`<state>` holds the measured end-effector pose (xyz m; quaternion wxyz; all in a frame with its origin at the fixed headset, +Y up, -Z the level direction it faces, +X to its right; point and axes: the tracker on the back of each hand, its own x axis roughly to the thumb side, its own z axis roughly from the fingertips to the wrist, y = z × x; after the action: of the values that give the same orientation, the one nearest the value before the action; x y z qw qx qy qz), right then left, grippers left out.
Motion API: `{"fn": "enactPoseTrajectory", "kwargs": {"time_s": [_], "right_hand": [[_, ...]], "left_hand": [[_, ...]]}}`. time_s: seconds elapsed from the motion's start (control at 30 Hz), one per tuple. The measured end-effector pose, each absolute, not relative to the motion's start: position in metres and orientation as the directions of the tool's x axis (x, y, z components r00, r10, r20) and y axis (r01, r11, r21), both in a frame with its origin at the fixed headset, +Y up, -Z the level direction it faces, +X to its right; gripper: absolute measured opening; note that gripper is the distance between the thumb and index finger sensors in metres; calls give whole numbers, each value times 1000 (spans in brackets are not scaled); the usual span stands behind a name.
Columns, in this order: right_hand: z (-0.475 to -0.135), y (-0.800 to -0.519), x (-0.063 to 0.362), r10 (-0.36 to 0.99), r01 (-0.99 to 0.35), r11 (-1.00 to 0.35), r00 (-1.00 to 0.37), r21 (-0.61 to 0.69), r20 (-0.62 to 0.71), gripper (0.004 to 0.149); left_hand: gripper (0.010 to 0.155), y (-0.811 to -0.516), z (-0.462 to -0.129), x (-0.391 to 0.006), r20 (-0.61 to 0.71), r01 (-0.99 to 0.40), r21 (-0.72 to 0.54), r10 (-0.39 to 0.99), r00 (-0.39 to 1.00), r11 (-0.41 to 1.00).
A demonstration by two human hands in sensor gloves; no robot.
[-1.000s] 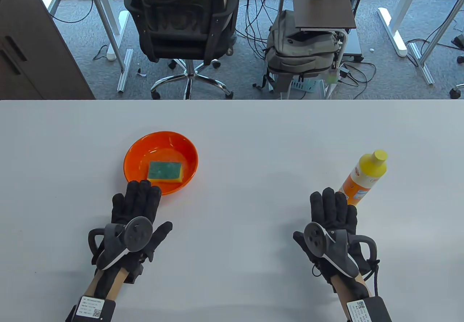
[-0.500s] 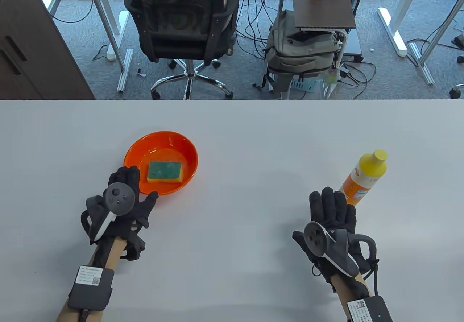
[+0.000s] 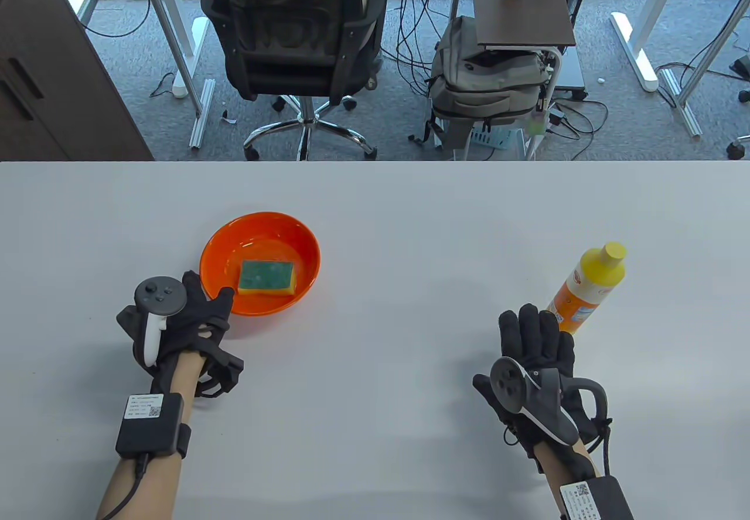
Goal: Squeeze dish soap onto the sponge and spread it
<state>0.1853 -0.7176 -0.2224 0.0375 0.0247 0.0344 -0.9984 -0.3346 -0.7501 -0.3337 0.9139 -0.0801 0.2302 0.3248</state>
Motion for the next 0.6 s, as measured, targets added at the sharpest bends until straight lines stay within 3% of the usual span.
{"fn": "enactPoseTrajectory", "kwargs": {"time_s": [0.13, 0.3, 0.43, 0.6], "right_hand": [[-222, -717, 186, -72, 75, -995, -996, -63, -53, 103], [-223, -717, 187, -69, 72, -995, -996, -65, -53, 103], [-223, -717, 187, -65, 69, -995, -996, -66, -53, 103], [-223, -717, 187, -64, 68, -995, -996, -68, -54, 103]], "left_hand": [[78, -754, -336, -338, -515, -703, 21, 610, 602, 711], [65, -773, -333, -338, -589, -909, 163, 777, 221, 383], [62, -772, -332, -335, -586, -871, 191, 765, 268, 452], [61, -777, -328, -329, -579, -897, 199, 786, 217, 395]]}}
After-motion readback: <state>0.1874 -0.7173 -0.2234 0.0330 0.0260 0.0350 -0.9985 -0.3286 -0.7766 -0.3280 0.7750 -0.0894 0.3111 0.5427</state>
